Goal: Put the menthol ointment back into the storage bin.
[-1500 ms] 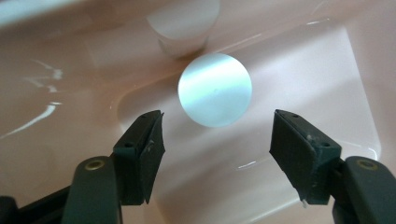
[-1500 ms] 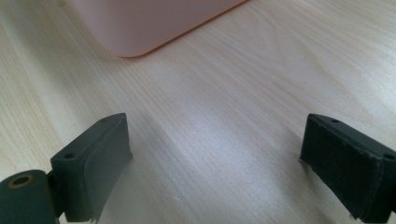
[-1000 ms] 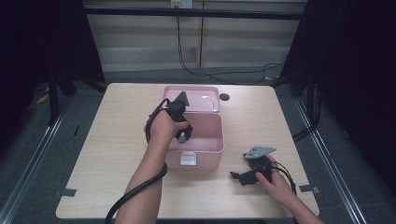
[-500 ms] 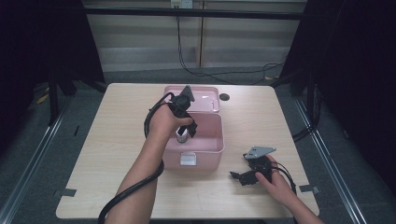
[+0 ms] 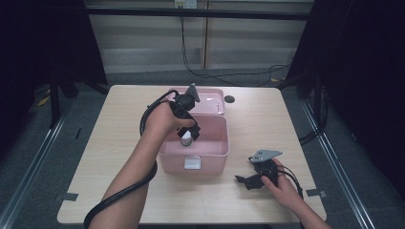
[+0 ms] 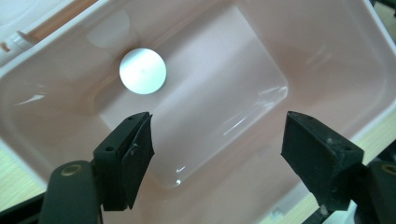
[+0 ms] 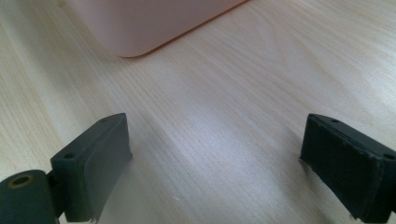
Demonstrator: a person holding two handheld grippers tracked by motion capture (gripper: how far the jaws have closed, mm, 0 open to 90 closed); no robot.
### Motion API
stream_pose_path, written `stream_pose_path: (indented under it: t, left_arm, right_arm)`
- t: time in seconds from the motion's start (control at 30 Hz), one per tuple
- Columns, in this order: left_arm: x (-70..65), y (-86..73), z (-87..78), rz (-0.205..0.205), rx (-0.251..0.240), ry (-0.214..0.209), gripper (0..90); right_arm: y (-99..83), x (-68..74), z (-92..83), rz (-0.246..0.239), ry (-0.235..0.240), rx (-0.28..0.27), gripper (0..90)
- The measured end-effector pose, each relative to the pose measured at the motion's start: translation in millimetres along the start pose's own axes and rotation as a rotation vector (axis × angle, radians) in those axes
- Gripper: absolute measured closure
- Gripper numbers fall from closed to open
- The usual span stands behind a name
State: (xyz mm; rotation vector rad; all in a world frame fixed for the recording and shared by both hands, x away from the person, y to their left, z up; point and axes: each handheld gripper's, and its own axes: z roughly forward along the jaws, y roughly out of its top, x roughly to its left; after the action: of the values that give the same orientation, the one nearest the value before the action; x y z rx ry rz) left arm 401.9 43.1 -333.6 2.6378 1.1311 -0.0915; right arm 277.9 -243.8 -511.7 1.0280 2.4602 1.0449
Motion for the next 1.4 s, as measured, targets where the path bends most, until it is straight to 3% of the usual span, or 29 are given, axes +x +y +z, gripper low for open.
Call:
stream_pose_path:
  t: [0.33, 0.5, 0.83, 1.23, 1.4]
  left_arm:
    - [6.9, -10.2, -14.4, 0.058, -0.027, 0.012, 23.8]
    - [11.2, -18.0, -24.1, 0.115, -0.031, 0.018, 23.4]
    - [20.3, -33.8, -39.2, 0.153, -0.035, 0.014, 23.1]
    - [37.8, -56.9, -48.6, 0.134, -0.047, 0.02, 23.0]
    - [47.0, -73.4, -52.9, 0.112, -0.057, 0.006, 23.0]
  right_arm:
    - [0.0, 0.0, 0.0, 0.0, 0.0, 0.0, 7.6]
    - [0.0, 0.0, -0.1, 0.0, -0.001, 0.001, 7.7]
    - [0.0, 0.0, 0.0, 0.0, 0.0, 0.0, 7.6]
    - [0.0, 0.0, 0.0, 0.0, 0.0, 0.0, 7.6]
    - [-0.1, 0.1, 0.1, 0.001, -0.001, -0.002, 7.6]
